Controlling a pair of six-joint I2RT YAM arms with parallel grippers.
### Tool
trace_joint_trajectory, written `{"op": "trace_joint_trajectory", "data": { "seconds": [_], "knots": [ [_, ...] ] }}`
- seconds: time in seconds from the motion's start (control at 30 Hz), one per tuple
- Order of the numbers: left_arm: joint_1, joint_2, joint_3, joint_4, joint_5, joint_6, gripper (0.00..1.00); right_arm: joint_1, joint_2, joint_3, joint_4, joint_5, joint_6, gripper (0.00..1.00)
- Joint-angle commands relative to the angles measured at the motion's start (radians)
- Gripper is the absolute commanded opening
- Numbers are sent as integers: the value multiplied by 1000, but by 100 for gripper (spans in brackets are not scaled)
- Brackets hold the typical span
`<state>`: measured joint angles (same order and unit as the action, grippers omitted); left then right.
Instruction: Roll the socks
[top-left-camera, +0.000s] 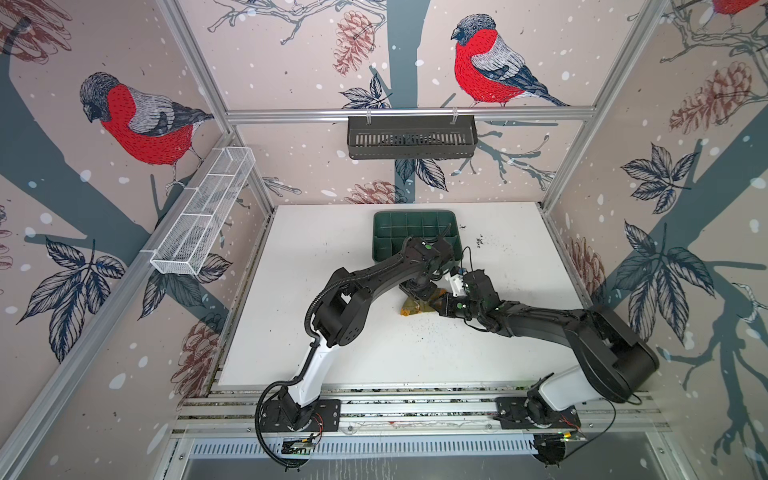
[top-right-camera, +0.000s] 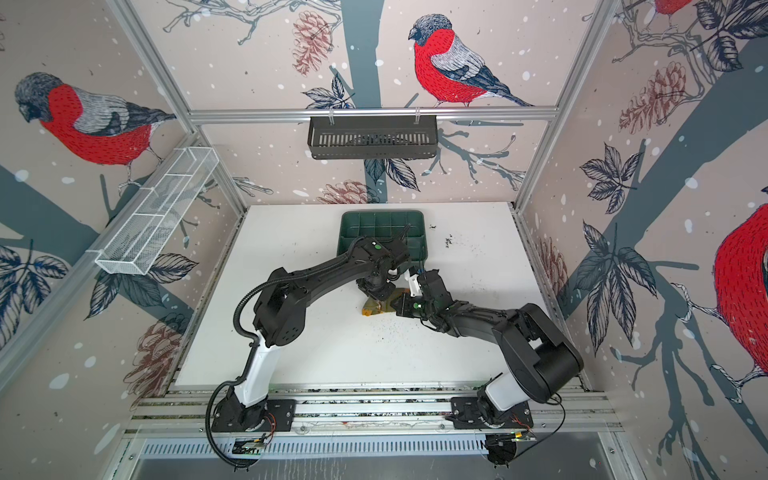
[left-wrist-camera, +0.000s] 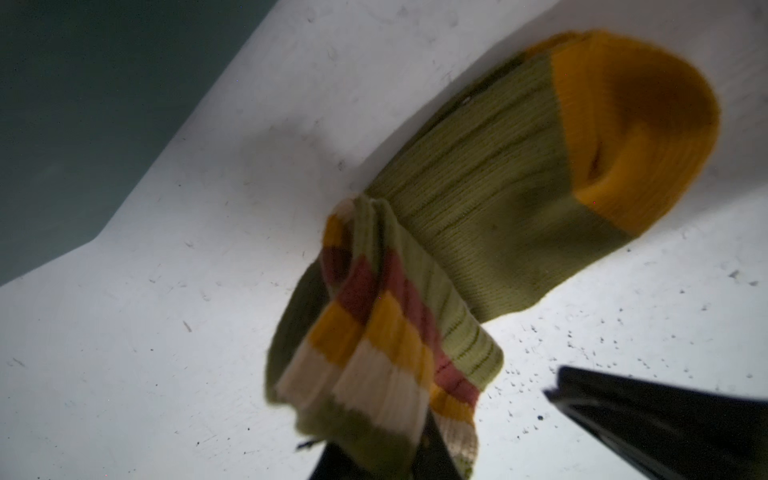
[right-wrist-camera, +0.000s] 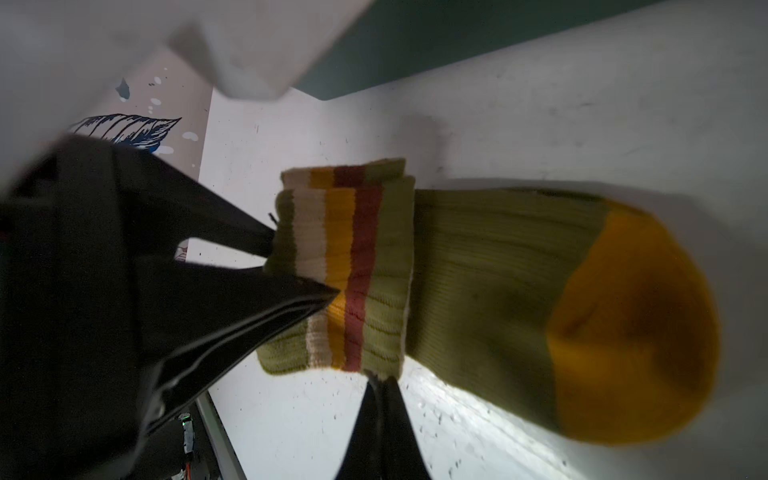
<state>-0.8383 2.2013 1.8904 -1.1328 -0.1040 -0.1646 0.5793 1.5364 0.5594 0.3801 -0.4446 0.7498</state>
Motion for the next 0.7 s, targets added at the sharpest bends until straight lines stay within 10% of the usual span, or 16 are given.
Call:
{"op": "trace_joint_trajectory", "data": {
  "seconds": [0.0,0.67],
  "knots": [
    [2,-14,-12,-6,30,2,17,7,44,9,109,2,48,5],
    [31,-109,-121,113,182,5,34,19,240,43,284,-97,144,5]
  ]
}}
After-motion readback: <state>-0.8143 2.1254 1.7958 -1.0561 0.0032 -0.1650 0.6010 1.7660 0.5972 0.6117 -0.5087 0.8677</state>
